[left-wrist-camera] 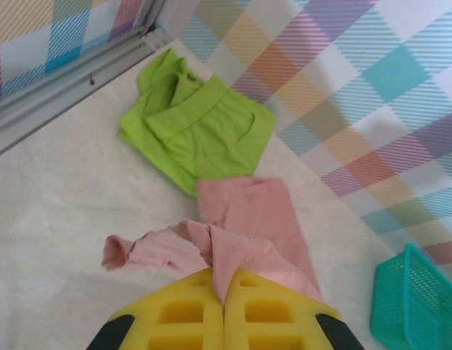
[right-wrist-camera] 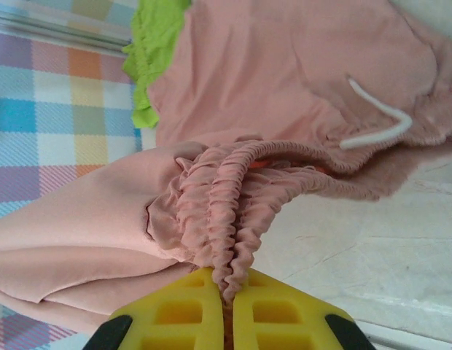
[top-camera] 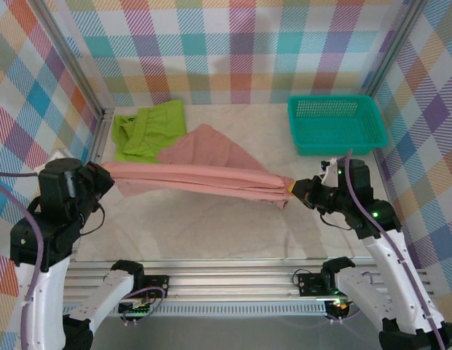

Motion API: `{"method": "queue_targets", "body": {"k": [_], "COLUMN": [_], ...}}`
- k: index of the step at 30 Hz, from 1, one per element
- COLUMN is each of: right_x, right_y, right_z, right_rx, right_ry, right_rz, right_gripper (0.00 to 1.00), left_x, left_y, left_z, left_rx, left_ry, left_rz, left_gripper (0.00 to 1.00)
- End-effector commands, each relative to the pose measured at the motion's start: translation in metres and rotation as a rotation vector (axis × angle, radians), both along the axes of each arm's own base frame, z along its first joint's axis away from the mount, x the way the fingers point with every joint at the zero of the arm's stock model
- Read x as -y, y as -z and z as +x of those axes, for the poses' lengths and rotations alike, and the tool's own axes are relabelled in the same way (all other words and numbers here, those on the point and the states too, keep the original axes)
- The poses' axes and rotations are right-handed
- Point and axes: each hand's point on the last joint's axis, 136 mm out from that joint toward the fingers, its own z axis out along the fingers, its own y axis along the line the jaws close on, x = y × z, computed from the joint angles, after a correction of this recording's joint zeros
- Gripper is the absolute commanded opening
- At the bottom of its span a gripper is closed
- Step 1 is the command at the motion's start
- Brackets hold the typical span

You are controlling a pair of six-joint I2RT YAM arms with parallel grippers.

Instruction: Fold and stack the shorts

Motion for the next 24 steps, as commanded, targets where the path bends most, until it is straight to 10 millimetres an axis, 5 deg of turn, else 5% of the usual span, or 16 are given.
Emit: {"method": "queue_targets", "body": {"k": [1, 12, 24], "right_x": [0.013, 0.017, 0.026], "right_y": [0.019, 0.09, 0.132], "right_z": [-0.008, 0.009, 0.035], "right_rx": [-0.085, -0.298, -0.367], "right_ry": [0.053, 0.104, 0.174], "right_rz": [-0.061, -0.143, -0.218], "right_gripper": [0.0, 0.0, 0.02], "left_x": [-0.018, 0.023, 0.067], "left_y": [-0.005, 0.053, 0.109], "left_z": [0.002, 0.104, 0.222], "left_rx": [-0.018, -0.155, -0.265], "left_ry": [-0.066, 0.081, 0.133], "left_rz": [0.107, 0.099, 0.147], "left_gripper": [0.0, 0.0, 0.0]}}
